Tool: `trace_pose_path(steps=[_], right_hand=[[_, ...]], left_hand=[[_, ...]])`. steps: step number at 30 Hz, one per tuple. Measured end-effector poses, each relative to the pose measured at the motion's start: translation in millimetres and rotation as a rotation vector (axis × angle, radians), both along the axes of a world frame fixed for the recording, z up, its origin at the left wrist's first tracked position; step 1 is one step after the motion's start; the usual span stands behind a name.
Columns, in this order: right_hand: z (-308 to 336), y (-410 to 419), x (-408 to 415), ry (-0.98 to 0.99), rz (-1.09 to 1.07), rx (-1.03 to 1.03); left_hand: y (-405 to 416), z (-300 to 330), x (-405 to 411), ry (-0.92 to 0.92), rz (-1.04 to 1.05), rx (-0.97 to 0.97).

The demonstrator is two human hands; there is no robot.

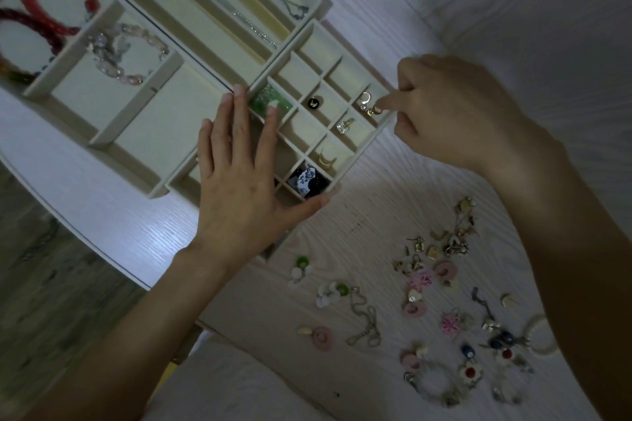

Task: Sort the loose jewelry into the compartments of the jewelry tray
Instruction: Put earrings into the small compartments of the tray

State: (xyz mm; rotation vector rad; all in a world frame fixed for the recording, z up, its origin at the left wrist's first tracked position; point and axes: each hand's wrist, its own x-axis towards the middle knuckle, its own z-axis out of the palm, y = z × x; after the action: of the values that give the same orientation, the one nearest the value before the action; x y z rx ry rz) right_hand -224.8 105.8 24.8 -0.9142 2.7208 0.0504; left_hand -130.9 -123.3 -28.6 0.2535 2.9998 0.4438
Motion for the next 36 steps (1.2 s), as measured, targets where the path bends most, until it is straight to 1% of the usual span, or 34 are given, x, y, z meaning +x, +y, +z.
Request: trace_pose_path(steps=[6, 11, 13, 17, 20, 27, 36], right_hand=[[-5, 4, 10, -0.028, -0.033, -0.063], [-6, 5, 9, 0.051, -0.062, -0.156], [-12, 3, 9, 0.078, -0.120, -0.204], [-24, -3, 4, 0.062, -0.257, -0.279], [-24, -9, -5, 0.030, -0.251, -0.219], [-23, -13, -19, -0.020, -0.133, -0.035], [-18, -16, -23, -0.026, -0.089, -0.030]], left_hand=[[0, 1, 0, -0.012, 0.001, 0.006], [1, 2, 0, -0.011, 0.005, 0.003], [2, 1, 1, -0.009, 0.000, -0.001], [3, 1, 1, -0.012, -0.002, -0.009], [2, 2, 1, -0.019, -0.002, -0.012], [1, 0, 1, -0.017, -0.003, -0.010], [0, 0, 0, -0.009, -0.003, -0.005]])
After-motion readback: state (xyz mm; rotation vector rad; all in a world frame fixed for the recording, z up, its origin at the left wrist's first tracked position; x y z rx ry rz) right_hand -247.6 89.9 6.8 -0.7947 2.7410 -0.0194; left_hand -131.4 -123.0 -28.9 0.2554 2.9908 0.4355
